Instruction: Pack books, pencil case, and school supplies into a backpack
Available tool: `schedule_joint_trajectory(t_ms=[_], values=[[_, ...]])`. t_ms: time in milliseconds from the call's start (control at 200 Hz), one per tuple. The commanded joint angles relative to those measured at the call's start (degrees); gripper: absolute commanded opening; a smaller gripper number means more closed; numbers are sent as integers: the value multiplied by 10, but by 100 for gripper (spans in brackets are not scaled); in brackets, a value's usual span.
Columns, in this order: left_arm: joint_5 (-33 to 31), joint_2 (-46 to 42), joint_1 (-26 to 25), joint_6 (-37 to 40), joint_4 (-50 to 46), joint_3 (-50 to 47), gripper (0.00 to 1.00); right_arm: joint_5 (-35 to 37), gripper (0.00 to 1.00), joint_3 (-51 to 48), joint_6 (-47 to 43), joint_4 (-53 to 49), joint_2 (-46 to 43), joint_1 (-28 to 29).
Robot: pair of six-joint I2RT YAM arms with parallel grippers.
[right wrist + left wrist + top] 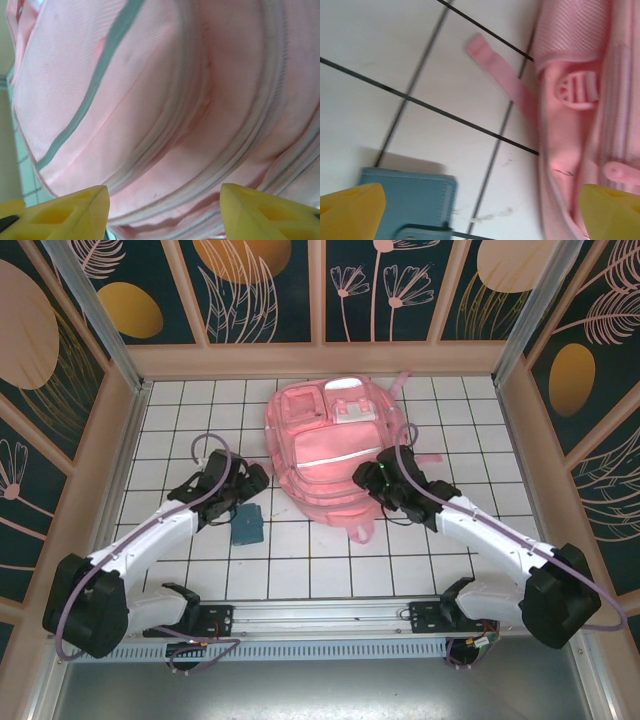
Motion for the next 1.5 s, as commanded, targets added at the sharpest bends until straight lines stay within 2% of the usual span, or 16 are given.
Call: schedule_joint_trajectory(t_ms=[0,115,230,385,531,696,806,951,1031,1251,1496], values=[[-11,-25,36,21,-46,-46,99,58,61,77,-64,-67,33,59],[13,-41,61,0,-33,-92,97,53,61,159,-95,-75,127,126],[52,-52,63,-16,3,-130,90,-1,57,235,-122,-57,239,171],[89,-58,63,-23,31,-157,74,-67,47,312,-134,-37,357,196],[110,-63,64,-18,42,-166,60,-112,40,357,-144,-36,427,197],[128,-59,64,-12,53,-172,51,-150,35,379,-145,-26,467,196],[143,-52,64,-3,63,-175,51,-163,33,390,-143,-28,485,194],[219,-45,65,17,109,-184,52,-148,33,424,-153,-73,511,195],[236,-50,65,16,124,-188,52,-138,33,430,-159,-91,515,195],[231,-46,65,8,134,-198,47,-134,32,404,-167,-106,519,191],[239,-40,65,-5,160,-208,45,-158,27,389,-176,-104,531,187]])
